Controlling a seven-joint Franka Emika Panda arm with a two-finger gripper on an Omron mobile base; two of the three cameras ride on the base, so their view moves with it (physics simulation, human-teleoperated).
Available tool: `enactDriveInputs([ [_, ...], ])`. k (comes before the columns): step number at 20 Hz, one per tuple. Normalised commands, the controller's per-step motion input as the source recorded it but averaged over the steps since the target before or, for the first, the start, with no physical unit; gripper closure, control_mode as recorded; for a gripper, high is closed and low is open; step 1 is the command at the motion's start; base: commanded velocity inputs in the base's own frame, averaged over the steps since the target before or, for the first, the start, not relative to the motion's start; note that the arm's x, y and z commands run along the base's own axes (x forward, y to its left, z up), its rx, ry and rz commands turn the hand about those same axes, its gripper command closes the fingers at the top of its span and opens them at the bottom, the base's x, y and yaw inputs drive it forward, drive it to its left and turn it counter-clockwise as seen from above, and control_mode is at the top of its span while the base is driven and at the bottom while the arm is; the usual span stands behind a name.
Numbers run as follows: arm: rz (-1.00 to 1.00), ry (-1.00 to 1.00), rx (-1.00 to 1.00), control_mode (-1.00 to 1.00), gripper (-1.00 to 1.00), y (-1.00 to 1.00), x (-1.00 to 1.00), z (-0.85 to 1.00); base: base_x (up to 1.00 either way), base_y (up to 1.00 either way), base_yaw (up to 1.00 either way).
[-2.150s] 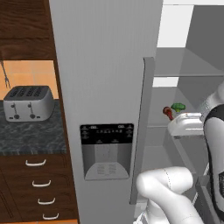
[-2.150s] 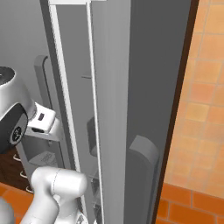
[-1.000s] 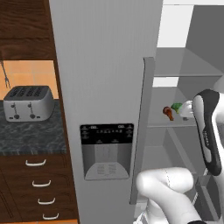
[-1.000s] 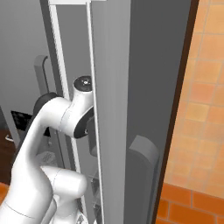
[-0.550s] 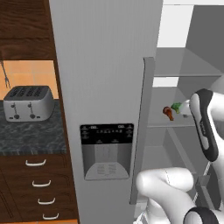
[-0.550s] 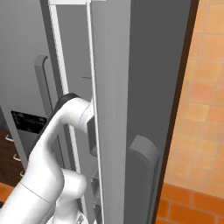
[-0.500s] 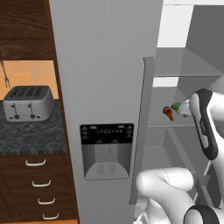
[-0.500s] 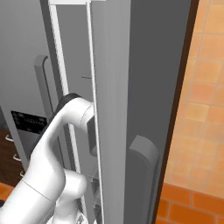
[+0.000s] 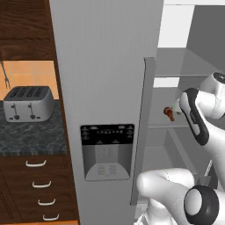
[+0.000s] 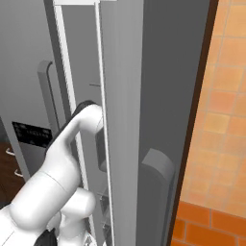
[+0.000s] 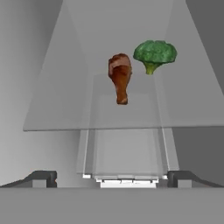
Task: Place one broccoli and one chicken drumstick in each tupperware on the nearby counter, to pack two identical lunches.
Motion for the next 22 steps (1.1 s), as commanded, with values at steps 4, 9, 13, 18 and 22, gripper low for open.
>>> enactDriveInputs([
  [4, 0.0, 0.0, -0.04, -1.0, -1.0, 0.0, 0.31, -0.07, 0.0, 0.0, 0.0],
  [9, 0.0, 0.0, -0.01, -1.0, -1.0, 0.0, 0.37, -0.26, 0.0, 0.0, 0.0],
  [13, 0.0, 0.0, 0.0, -1.0, -1.0, 0.0, 0.31, -0.19, 0.0, 0.0, 0.0],
  [18, 0.0, 0.0, 0.0, -1.0, -1.0, -0.08, 0.19, -0.13, 0.0, 0.0, 0.0],
  [22, 0.0, 0.0, 0.0, -1.0, -1.0, -0.12, 0.18, -0.16, 0.0, 0.0, 0.0],
])
